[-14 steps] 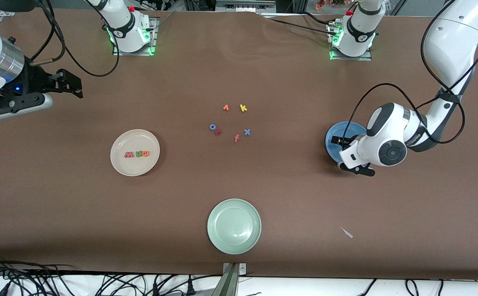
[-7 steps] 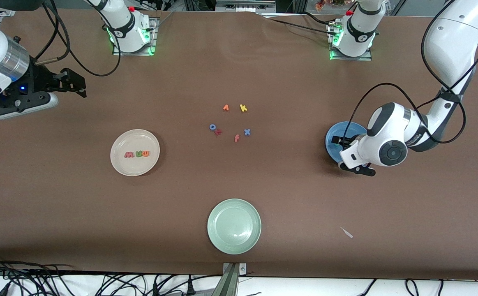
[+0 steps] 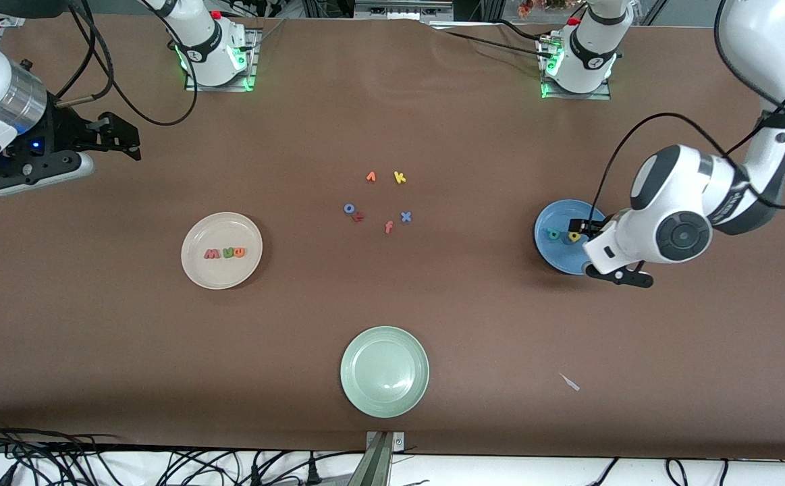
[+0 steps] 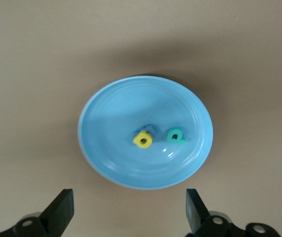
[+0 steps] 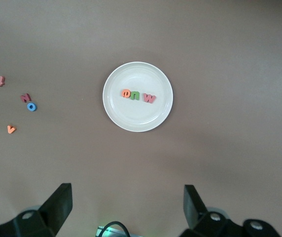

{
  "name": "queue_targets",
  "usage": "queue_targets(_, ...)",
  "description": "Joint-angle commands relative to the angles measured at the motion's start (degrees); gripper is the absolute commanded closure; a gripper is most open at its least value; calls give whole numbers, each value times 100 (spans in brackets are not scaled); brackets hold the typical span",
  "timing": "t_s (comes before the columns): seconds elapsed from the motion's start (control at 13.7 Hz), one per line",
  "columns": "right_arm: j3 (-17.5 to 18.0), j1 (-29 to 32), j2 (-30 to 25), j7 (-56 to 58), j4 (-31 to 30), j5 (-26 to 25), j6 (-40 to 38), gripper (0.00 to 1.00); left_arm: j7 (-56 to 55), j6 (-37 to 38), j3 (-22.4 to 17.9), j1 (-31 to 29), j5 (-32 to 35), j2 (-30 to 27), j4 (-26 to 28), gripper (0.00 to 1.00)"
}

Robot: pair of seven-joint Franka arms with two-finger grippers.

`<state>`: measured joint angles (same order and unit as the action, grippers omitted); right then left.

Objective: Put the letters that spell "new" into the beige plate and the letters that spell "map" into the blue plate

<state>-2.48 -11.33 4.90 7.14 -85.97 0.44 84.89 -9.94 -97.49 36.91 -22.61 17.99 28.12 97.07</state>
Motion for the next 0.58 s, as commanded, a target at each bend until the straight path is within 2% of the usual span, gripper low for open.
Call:
queue_targets(0.0,2,-18,10,86,63,-70,-8,0,80,502,97,-41,30,-272,-564,0)
queue_targets(0.29,11,-18,19,77,71,-70,1,0,88,1555,334,-41,12,-325,-1592,0)
queue_targets(0.51,2,-9,19,129,71,-70,1,0,97,1637,335,-15,21,-903,-1691,0)
